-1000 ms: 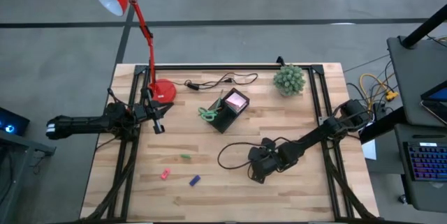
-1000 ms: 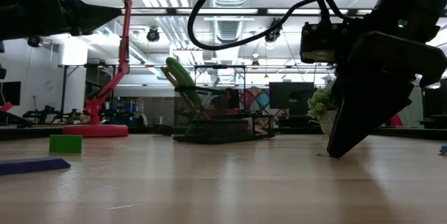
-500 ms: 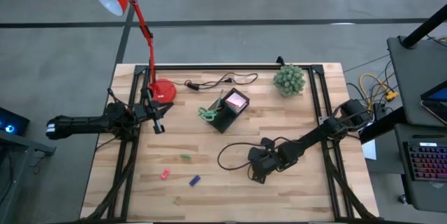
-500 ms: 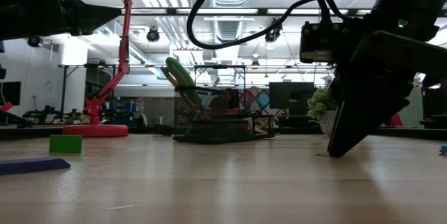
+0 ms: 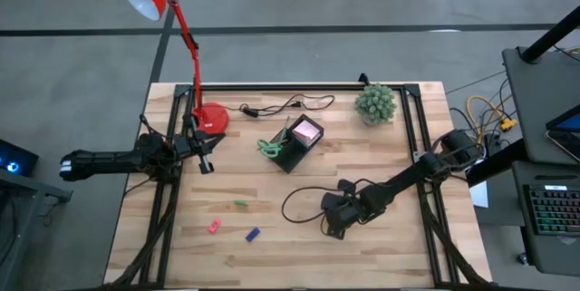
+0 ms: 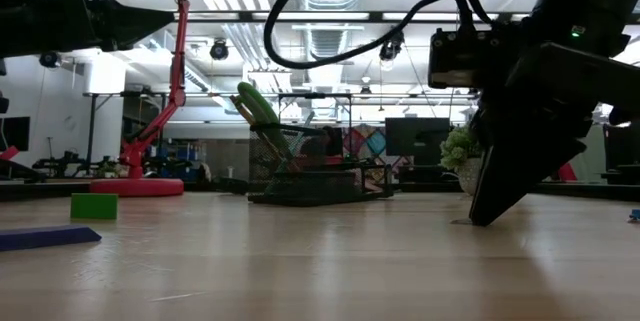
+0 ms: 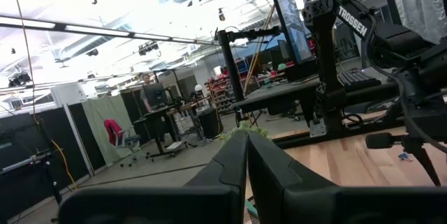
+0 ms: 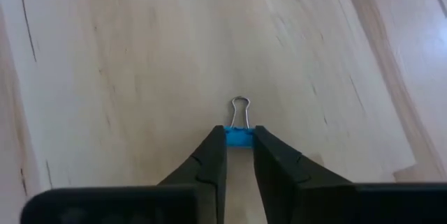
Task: Pick and place office supplies into organizer
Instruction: Put the left blue binder clip into the black desk organizer, then put the blue binder clip into the black desk organizer
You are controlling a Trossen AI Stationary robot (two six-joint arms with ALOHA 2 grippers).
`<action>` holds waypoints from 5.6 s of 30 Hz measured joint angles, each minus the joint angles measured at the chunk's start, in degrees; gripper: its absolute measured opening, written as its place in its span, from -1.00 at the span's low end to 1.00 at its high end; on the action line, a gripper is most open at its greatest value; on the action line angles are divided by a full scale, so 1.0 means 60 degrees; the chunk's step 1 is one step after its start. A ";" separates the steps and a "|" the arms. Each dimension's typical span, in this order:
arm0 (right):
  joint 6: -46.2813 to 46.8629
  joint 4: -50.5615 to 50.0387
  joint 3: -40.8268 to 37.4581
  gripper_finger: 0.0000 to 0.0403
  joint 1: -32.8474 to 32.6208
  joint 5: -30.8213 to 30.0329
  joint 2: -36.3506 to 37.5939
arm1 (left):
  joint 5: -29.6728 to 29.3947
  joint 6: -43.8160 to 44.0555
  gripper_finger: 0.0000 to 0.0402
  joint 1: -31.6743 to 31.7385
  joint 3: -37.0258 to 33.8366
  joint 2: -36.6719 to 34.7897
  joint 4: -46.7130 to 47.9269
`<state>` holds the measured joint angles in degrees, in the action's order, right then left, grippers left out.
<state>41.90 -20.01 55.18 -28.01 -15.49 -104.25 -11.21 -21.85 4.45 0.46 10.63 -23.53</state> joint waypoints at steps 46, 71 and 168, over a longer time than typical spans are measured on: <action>-0.5919 0.1963 0.1321 -0.78 0.4591 -0.0517 0.0011 | -0.0002 -0.0007 -1.00 -0.0001 0.0001 -0.0007 0.0000; -0.6525 0.2012 0.1252 -0.64 0.5100 0.0409 0.0011 | -0.0002 -0.0011 -1.00 -0.0003 0.0002 -0.0007 0.0000; -0.4930 -0.6119 0.0680 -0.29 0.0048 0.2146 0.0040 | 0.0002 -0.0433 -1.00 -0.0003 0.0002 -0.0007 -0.0003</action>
<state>12.32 -56.73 59.26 -27.72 -2.61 -104.01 -11.20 -24.45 4.43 0.47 10.59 -23.55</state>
